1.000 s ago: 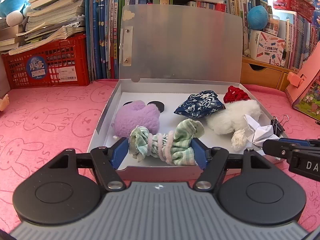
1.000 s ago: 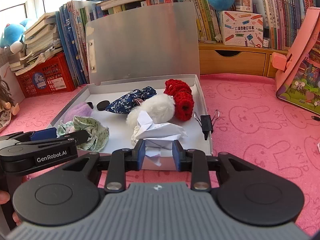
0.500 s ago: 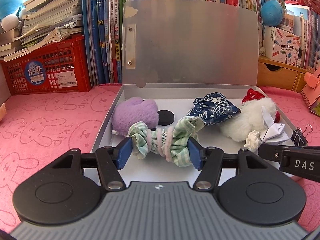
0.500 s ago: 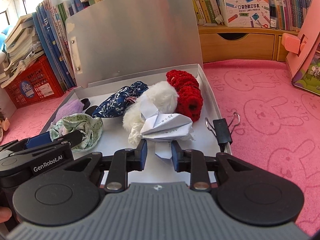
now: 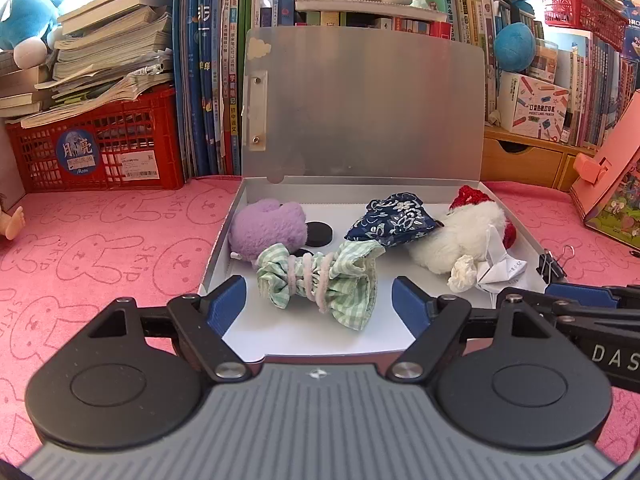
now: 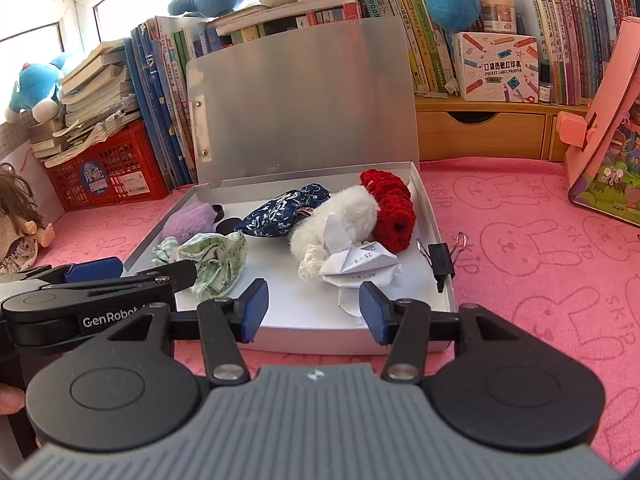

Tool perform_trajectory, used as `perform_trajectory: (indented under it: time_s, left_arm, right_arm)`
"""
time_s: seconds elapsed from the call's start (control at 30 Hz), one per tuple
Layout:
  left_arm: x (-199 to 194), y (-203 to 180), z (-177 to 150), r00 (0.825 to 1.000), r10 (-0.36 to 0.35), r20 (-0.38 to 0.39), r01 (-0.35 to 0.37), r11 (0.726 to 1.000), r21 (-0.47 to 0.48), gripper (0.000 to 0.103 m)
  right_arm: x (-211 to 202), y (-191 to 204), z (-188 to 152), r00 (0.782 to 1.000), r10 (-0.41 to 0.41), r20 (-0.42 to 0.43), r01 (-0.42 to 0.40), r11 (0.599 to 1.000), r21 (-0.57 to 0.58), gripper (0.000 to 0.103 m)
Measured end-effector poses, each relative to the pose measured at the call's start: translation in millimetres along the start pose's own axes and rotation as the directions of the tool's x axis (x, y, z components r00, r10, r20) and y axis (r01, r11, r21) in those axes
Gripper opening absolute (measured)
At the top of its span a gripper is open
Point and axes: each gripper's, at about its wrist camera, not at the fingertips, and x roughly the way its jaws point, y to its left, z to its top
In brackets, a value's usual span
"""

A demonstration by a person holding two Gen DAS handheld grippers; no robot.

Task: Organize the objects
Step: 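Move the left tool to the pink-and-white paper bundle while the right tool moves to the black lid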

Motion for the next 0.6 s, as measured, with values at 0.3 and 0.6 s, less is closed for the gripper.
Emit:
perform_trajectory:
  time_s: [0.3,0.6]
  left_arm:
    - [-62,16,-20,0.999,-0.032,-0.001,0.032,0.999,-0.01,0.089]
    - [-110,36,-57,1.0,-0.009,0.001,0.009,0.999,-0.045,0.089]
  right_arm:
    - [-48,26,-27,0.996,0.077,0.037,-0.074,0.994,-0.075,0.073]
    - [-76,55,-57,0.992,0.116,0.04,-0.108,0.98,-0.169,0.075]
